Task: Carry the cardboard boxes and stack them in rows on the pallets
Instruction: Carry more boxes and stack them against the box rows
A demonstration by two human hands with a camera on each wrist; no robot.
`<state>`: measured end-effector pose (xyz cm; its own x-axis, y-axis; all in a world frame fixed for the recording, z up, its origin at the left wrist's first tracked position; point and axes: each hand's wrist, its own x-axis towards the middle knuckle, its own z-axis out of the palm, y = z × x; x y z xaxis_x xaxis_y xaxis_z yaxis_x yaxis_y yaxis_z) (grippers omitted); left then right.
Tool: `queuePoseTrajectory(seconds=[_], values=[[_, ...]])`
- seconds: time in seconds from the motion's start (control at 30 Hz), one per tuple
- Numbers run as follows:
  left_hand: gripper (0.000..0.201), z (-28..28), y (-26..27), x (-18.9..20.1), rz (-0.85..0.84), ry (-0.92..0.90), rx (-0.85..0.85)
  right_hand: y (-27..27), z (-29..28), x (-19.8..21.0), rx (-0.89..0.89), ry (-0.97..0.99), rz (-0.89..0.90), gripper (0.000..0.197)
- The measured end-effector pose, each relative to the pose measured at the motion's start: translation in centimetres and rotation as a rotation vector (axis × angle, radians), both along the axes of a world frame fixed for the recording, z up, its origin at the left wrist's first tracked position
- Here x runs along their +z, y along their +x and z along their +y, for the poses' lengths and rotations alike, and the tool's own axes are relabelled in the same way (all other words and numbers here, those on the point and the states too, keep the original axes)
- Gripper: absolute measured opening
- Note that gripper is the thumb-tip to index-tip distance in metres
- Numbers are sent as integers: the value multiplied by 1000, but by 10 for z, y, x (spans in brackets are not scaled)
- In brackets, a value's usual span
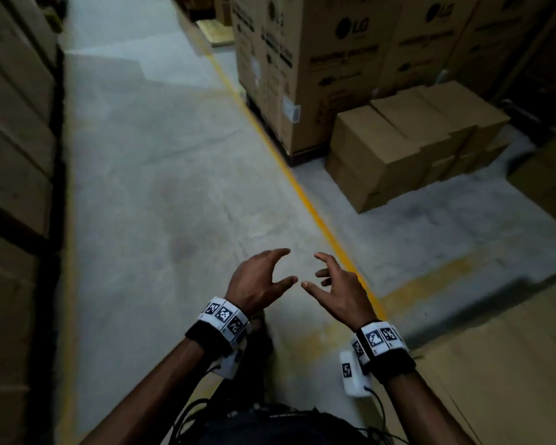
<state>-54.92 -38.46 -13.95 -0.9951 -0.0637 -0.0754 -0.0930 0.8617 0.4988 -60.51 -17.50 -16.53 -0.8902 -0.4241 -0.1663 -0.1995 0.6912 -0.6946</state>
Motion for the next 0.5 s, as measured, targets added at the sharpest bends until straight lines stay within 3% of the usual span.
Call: queuePoseTrajectory(seconds=[0.27,0.5], values=[[70,-29,-254,-10,-33,-9,-221,-202,-13,1,-261,37,-16,68],[70,2,-423,-3,-82,-40,-483,-330,12,20,-481,30,6,70]])
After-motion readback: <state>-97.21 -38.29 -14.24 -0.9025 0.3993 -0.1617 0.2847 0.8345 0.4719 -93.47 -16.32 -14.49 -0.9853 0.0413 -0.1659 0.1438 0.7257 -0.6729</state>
